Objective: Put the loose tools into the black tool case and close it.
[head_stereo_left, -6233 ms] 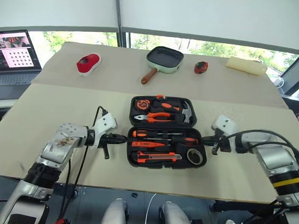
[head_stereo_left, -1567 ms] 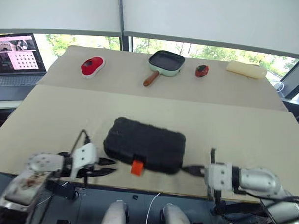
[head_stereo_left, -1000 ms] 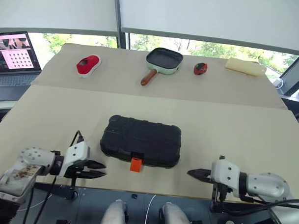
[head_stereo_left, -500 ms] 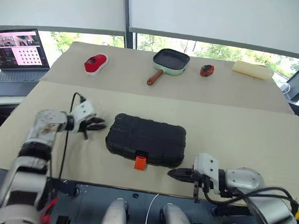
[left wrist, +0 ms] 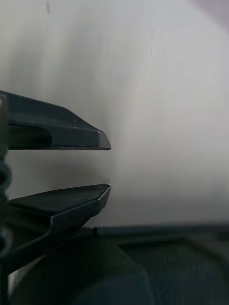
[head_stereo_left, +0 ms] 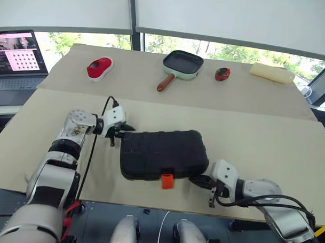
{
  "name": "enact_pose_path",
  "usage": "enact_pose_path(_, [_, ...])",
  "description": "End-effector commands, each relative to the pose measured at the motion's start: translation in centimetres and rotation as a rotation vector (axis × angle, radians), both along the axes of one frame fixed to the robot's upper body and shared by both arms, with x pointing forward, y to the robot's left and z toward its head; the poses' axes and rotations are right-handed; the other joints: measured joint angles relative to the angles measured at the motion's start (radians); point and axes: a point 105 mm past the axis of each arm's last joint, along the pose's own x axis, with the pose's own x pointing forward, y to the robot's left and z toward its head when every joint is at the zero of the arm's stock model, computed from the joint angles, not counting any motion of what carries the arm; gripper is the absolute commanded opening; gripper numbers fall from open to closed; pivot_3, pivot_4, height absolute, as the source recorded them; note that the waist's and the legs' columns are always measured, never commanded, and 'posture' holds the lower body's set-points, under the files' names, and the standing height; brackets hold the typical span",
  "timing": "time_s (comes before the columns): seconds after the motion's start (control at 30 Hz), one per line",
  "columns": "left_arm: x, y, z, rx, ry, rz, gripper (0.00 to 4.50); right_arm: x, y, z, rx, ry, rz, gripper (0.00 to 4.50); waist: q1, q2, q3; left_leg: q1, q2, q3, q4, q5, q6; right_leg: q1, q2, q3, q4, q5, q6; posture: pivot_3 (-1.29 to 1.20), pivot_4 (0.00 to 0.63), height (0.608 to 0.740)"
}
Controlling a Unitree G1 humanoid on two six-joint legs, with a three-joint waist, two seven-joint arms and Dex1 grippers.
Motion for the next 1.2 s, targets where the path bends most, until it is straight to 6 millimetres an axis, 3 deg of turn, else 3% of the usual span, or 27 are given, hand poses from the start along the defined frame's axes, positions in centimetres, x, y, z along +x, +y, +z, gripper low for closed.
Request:
enact_pose_path(0.03, [-1.5, -0.3, 1.0, -0.014, 0.018, -0.094, 1.21, 1.5, -1.4, 2.2, -0.004, -0.111, -0.093, 0.00, -0.003, 0.000, 0.000, 0.000, 0.000, 0.000, 0.000, 0.000, 0.000, 0.000, 0.000, 0.000, 0.000, 0.000, 0.000, 0.00, 0.150, 0.740])
enact_pose_path(0.3, [-2.7, 0.4, 2.7, -0.053, 0.021, -0.052, 1.21, 0.6, -2.2, 3.1, 0.009, -0.096, -0.102, 0.00, -0.007, 0.000, 0.000, 0.000, 0.000, -0.001, 0.000, 0.000, 0.000, 0.000, 0.000, 0.000, 0.001, 0.000, 0.000, 0.00, 0.150, 0.740])
enact_pose_path(0.4, [-2.1, -0.1, 6.4, -0.101, 0.022, -0.049, 1.21, -1.5, -2.0, 3.7, 0.031, -0.018, -0.020, 0.00, 0.001, 0.000, 0.000, 0.000, 0.000, -0.002, 0.000, 0.000, 0.000, 0.000, 0.000, 0.000, 0.001, 0.000, 0.000, 0.00, 0.150, 0.740])
enact_pose_path(0.47, [-2.4, -2.0, 8.8, -0.154, 0.045, -0.113, 1.21, -3.1, -1.3, 4.2, 0.056, 0.036, 0.063, 0.00, 0.006, 0.000, 0.001, -0.001, 0.000, -0.003, 0.001, 0.000, 0.000, 0.001, 0.000, -0.002, 0.001, 0.000, 0.000, 0.00, 0.150, 0.740])
enact_pose_path(0.5, [-3.1, -3.1, 9.1, -0.143, 0.051, -0.174, 1.21, -3.9, -0.9, 4.4, 0.062, 0.061, 0.105, 0.00, 0.008, 0.000, 0.001, -0.002, 0.000, -0.004, 0.003, 0.000, 0.000, 0.001, 0.000, -0.003, 0.001, 0.000, 0.000, 0.00, 0.150, 0.740])
enact_pose_path(0.67, [-5.6, -7.2, 7.2, -0.065, 0.061, -0.382, 1.21, -5.0, 0.7, 4.3, 0.055, 0.104, 0.192, 0.00, 0.004, 0.003, -0.001, 0.001, 0.000, -0.004, 0.003, 0.000, 0.001, 0.004, 0.000, -0.002, 0.000, 0.000, 0.001, 0.00, 0.150, 0.740])
enact_pose_path(0.77, [-6.1, -9.3, 4.2, 0.028, 0.022, -0.467, 1.21, -4.6, 1.9, 4.0, 0.066, 0.099, 0.207, 0.00, -0.003, 0.003, -0.001, 0.001, 0.001, -0.004, 0.004, 0.000, 0.001, 0.003, 0.001, -0.001, 0.001, 0.000, 0.000, 0.00, 0.150, 0.740])
enact_pose_path(0.93, [-6.5, -9.6, 1.6, 0.108, -0.011, -0.526, 1.21, -3.9, 2.9, 3.1, 0.051, 0.104, 0.213, 0.00, -0.005, 0.004, -0.002, 0.002, 0.001, -0.004, 0.004, 0.000, 0.001, 0.004, 0.002, -0.001, 0.001, 0.000, 0.000, 0.00, 0.150, 0.740])
enact_pose_path(1.2, [-6.6, -9.9, 2.0, 0.068, -0.007, -0.522, 1.21, -2.7, 3.2, 1.0, 0.014, 0.104, 0.171, 0.00, -0.005, 0.004, -0.002, 0.003, 0.001, -0.004, 0.005, 0.000, 0.001, 0.005, 0.001, -0.001, 0.002, 0.000, 0.000, 0.00, 0.150, 0.740])
